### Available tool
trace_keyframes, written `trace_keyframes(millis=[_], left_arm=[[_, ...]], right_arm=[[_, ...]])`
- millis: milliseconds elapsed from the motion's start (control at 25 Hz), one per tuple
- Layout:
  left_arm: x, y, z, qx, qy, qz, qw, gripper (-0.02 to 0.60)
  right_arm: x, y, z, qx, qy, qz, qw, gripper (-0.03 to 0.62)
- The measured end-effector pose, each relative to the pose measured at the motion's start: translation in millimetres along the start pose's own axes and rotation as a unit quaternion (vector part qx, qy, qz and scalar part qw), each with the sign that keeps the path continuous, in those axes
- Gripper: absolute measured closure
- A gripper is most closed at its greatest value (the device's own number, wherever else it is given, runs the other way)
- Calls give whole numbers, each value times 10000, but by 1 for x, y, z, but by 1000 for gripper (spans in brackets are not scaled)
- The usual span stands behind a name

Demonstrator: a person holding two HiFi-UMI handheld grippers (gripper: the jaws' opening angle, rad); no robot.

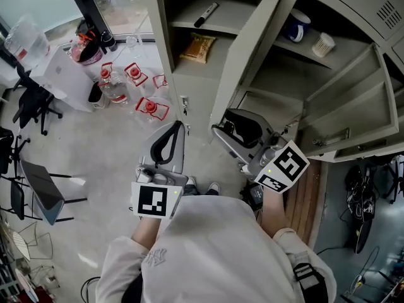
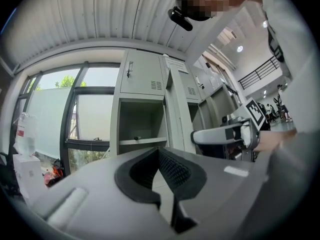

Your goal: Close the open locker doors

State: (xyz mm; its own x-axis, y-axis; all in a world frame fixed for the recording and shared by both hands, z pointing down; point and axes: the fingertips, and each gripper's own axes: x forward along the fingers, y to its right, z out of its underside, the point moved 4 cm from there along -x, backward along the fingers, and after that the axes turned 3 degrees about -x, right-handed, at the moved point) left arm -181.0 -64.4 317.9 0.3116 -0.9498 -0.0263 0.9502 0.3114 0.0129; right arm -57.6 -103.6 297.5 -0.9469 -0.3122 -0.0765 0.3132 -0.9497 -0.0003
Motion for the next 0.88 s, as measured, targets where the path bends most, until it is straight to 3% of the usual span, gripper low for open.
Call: trace_keyframes(millis=[480, 880], left_arm=[[-2, -45, 0, 34, 35, -141, 9999, 574], [-5, -76, 2, 4, 62, -274, 9996, 574]], right_arm=[[65, 14, 6, -72, 87, 3, 9999, 487], [114, 33, 11, -273, 42, 326, 9991, 503]])
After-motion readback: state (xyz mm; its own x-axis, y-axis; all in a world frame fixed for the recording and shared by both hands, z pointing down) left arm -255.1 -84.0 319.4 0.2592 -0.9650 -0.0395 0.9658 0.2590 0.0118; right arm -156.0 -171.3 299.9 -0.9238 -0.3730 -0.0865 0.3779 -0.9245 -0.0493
